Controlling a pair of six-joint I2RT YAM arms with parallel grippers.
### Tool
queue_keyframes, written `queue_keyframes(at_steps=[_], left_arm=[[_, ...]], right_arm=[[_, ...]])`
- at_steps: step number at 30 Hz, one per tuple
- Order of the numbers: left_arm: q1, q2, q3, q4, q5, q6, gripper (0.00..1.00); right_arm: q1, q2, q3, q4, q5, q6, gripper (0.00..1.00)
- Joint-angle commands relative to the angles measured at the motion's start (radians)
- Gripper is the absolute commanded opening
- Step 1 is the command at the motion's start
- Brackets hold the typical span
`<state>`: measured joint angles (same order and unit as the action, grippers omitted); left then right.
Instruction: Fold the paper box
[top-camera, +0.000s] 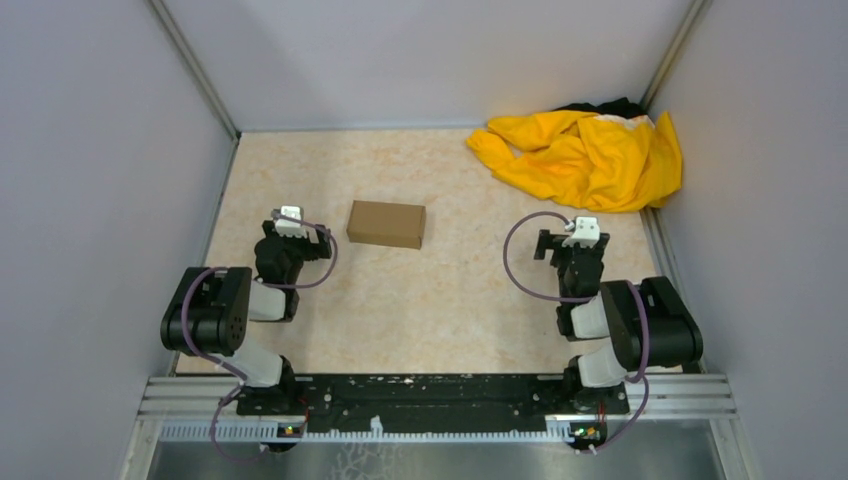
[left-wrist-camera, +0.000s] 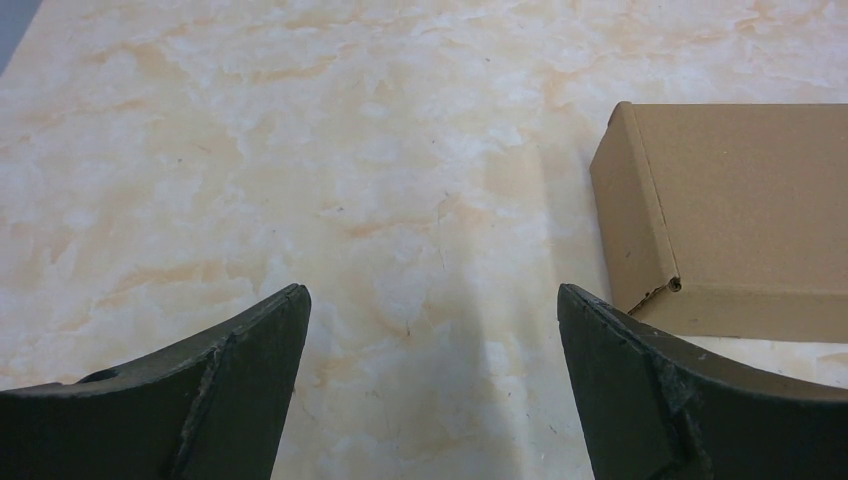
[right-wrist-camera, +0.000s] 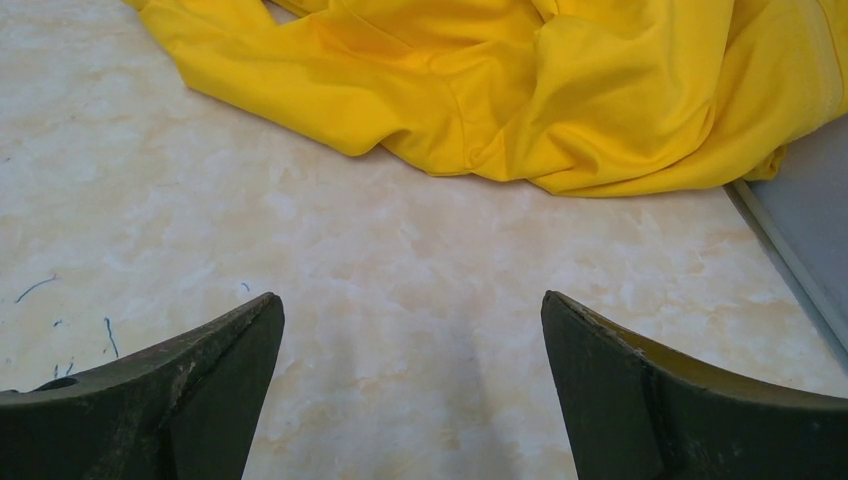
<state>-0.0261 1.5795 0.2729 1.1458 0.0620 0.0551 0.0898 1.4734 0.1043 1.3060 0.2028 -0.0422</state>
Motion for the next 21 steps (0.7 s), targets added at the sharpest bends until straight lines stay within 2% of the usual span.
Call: queue_keyframes(at_steps=[1,21], left_arm=[[0.003,0.004,-0.007,0.066,0.031,0.014,0.99],[0.002,0.003,-0.021,0.097,-0.013,-0.004,0.99]], right_arm=[[0.004,-0.008,0.051,-0.019,0.018,0.007,0.99],[0.004,-0.012,0.049,-0.020,0.016,0.007,0.99]])
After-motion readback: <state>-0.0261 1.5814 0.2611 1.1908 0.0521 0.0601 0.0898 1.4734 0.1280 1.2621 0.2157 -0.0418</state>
